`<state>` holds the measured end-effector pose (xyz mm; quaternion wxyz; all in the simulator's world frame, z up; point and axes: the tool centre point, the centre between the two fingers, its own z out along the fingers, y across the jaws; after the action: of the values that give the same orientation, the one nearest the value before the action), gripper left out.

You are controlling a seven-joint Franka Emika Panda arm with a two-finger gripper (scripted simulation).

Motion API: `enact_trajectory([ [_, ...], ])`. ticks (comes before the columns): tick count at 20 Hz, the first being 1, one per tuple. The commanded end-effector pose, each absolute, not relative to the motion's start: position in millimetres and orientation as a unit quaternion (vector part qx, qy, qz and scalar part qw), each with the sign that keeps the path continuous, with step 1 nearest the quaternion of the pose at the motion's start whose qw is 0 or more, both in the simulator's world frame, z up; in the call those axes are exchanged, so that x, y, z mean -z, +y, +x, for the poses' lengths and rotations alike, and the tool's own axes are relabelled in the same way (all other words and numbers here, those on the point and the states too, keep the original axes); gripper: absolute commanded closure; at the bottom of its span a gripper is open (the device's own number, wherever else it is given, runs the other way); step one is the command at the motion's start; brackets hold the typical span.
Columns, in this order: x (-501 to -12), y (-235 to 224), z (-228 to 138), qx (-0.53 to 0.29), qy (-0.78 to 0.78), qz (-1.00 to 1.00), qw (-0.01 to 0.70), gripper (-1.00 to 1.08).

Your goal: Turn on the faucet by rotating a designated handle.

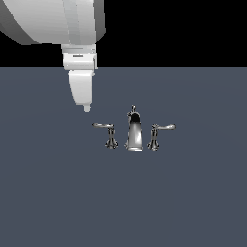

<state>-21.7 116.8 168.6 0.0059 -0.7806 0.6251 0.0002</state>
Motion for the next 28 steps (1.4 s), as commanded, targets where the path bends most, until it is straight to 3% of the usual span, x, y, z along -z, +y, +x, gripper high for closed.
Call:
enact_trajectory([
  [1, -155, 113, -10, 0.000, 0.646, -0.763, 0.004, 1.08],
  [14, -102, 90, 34, 0.001, 0.729, -0.685, 0.000, 1.08],
  [28, -95, 86, 41, 0.000, 0.741, -0.672, 0.000, 1.08],
])
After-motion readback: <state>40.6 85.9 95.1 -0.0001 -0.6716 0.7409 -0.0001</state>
